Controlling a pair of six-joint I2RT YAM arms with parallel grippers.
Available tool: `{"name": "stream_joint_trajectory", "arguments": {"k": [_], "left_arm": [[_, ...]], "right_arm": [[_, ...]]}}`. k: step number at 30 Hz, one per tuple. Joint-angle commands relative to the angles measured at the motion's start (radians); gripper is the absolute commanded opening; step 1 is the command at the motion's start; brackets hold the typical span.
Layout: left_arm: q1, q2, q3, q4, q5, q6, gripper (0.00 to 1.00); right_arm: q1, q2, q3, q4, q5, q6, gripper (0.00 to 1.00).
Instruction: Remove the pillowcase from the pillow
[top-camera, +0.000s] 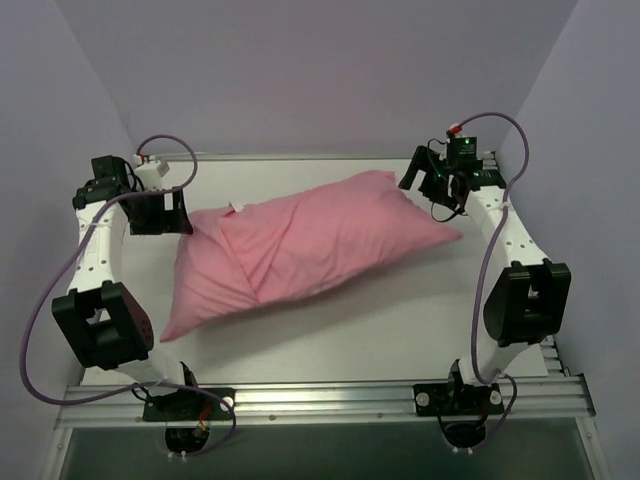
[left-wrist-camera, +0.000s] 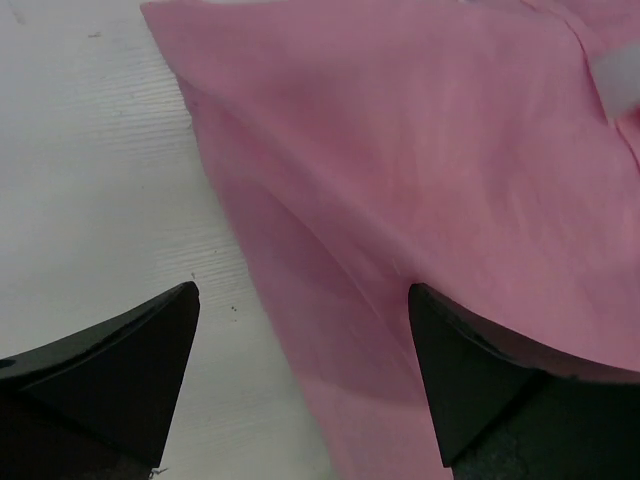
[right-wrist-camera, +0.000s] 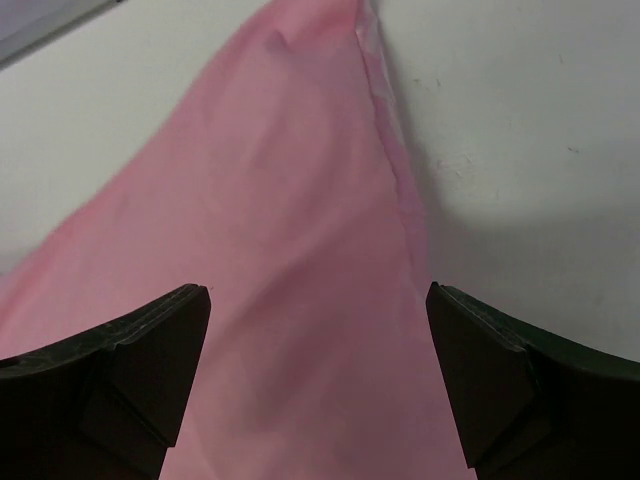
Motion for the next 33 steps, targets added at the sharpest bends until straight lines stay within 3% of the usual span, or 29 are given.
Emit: {"name": "stream_joint_trajectory", "arguments": {"k": [1,7,16,20,24,28,32,33], "left_arm": [[-0.002,-0.047,0.022,0.071,0.017,0.009,0.95],[-0.062,-0.125,-0.092,0.114,0.030,0.068,0.97],[-0.097,-0.100,-0.184,0.136,-0.018,0.104,0.96],[-0.114,-0.096,-0.216,0.134,-0.022,0.129,0.95],[-0.135,-0.131,-0.262,0.125,-0.004,0.182,0.92],[-0.148,-0.186,-0.319,0.075,0.063,0.282,0.90],[-0.200,-0.255,-0.368,-0.040,0.129,0.420,0.89],[-0.220,-0.286,-0.380,-0.060,0.146,0.461,0.89]], "right_arm": [[0.043,-0.141,0.082,-0.034,0.114,-0.071,0.96],[0.172,-0.314,-0.123,-0.117,0.274,-0.079,0.98],[0.318,-0.601,-0.471,-0.165,0.288,0.093,0.96],[0.343,-0.624,-0.600,-0.111,0.251,0.123,0.96],[0.335,-0.540,-0.648,0.066,0.161,0.136,0.97],[0.280,-0.292,-0.571,0.223,0.078,0.119,0.97],[0.249,-0.011,-0.302,0.271,0.059,0.088,0.93],[0.249,0.043,-0.148,0.268,0.052,0.087,0.93]]}}
